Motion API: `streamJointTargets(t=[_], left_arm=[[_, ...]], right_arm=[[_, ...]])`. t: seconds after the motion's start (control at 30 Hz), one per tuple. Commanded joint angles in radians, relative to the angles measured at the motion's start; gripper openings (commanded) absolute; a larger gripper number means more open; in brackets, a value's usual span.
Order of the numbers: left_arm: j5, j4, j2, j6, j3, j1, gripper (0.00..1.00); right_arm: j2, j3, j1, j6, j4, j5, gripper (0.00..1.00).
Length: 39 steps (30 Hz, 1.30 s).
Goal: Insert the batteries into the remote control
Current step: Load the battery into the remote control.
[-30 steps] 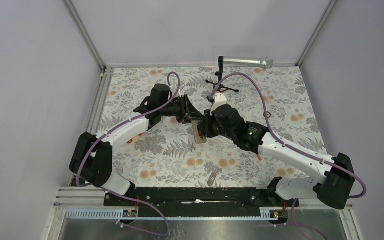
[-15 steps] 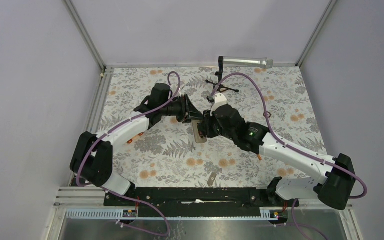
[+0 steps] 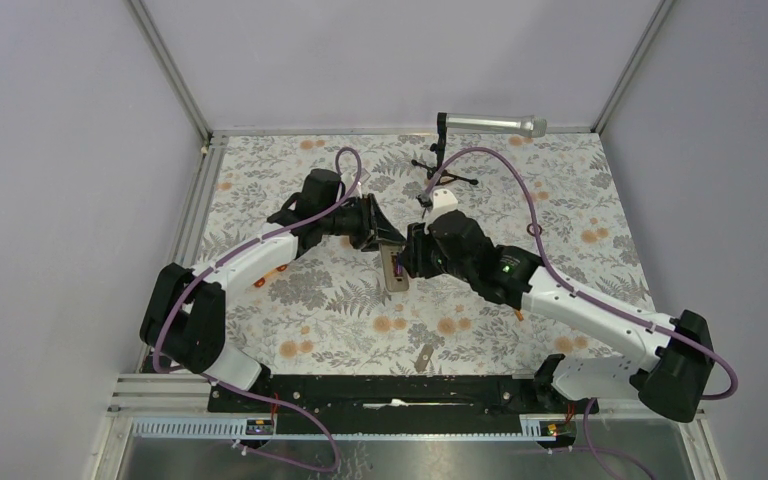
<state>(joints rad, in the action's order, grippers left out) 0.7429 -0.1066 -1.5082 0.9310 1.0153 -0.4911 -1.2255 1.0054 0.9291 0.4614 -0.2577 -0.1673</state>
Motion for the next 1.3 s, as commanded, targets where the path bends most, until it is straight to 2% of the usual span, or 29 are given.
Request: streamJointTargets(t=[0.0, 0.27, 0.4, 0.57, 0.63, 0.77, 1.07, 1.17, 1.27], left_arm=[[0.002, 0.013, 0.015, -0.028, 0.054, 0.006, 0.0], [-0.012, 0.081, 0.037, -0.021, 0.035, 0.011, 0.0], [0.0, 0.169, 0.075, -0.027, 0.011, 0.015, 0.0], [-0.001, 0.177, 0.117, -0.079, 0.006, 0.018, 0.0], [-0.004, 0.174, 0.12, -0.08, 0.01, 0.02, 0.0], [0.006, 0.212, 0.124, -0.062, 0.011, 0.02, 0.0], [0.02, 0.22, 0.128, -0.049, 0.035, 0.02, 0.0], [0.026, 0.216, 0.133, -0.044, 0.039, 0.02, 0.0], [0.027, 0.209, 0.14, -0.042, 0.042, 0.02, 0.0]], right_arm=[[0.057, 0.04, 0.006, 0.032, 0.032, 0.012, 0.48], [0.118, 0.049, 0.0, 0.186, 0.052, -0.016, 0.89], [0.129, 0.069, -0.046, 0.311, -0.004, -0.024, 0.97], [0.166, 0.005, -0.178, 0.489, -0.001, 0.106, 0.98], [0.181, -0.047, -0.223, 0.513, 0.086, 0.216, 0.98], [0.198, -0.133, -0.259, 0.582, 0.244, 0.337, 0.98], [0.163, -0.137, -0.276, 0.609, 0.3, 0.395, 0.97], [0.136, -0.126, -0.282, 0.616, 0.299, 0.418, 0.93], [0.109, -0.118, -0.287, 0.624, 0.3, 0.441, 0.84]])
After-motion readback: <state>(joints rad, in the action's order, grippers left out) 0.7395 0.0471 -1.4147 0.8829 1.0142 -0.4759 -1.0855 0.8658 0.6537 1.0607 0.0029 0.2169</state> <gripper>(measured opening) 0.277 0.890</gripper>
